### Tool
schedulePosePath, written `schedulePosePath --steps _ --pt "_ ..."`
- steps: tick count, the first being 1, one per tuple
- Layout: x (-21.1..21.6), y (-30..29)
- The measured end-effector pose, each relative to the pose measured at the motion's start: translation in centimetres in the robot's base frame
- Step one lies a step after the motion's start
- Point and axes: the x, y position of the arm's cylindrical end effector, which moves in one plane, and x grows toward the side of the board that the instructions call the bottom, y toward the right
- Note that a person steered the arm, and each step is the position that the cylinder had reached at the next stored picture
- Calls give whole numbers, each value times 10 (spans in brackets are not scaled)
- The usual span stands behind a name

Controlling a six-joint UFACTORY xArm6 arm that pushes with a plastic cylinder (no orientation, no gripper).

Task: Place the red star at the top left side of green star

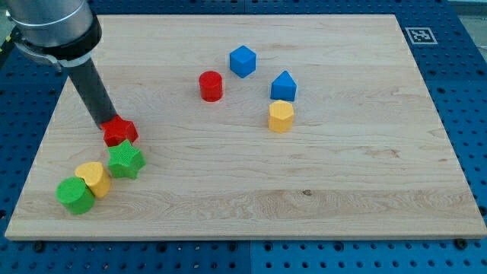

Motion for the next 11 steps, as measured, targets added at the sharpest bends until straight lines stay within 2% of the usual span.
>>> schedulePosePath --steps 2,3,5,11 --pt "-51 14" --pt "-42 44" --pt "-7 48" --pt "-3 29"
